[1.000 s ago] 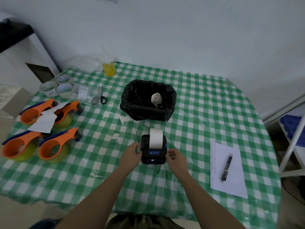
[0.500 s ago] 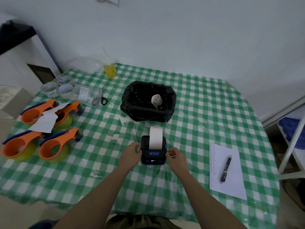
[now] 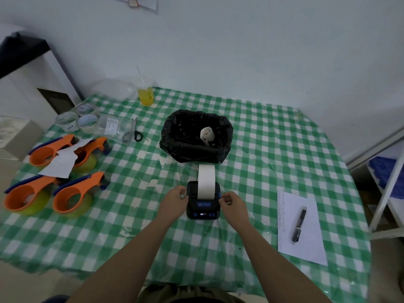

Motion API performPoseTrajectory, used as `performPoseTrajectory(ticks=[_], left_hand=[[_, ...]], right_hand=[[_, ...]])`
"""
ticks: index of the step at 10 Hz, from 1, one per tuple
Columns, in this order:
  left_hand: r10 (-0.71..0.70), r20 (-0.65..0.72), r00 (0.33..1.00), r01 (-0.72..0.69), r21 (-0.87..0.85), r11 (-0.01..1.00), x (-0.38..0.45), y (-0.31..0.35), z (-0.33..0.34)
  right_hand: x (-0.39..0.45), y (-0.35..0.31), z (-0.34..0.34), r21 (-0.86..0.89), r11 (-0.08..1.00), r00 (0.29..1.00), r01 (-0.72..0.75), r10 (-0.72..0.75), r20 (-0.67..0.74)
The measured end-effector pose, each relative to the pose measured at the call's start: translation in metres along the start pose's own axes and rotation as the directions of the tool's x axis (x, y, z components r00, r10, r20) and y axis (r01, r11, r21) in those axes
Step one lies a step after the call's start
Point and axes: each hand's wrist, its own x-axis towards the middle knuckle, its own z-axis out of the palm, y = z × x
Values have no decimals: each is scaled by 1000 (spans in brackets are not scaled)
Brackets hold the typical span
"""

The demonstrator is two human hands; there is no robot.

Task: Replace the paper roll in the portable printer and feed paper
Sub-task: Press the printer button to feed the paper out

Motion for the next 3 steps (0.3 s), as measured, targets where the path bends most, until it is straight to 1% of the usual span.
performPoseTrajectory(ticks=[3], left_hand=[[23, -15, 1000, -23, 2, 1000, 7, 4, -4]], right_hand=[[6, -5, -4, 21, 1000, 1000, 19, -19, -3]])
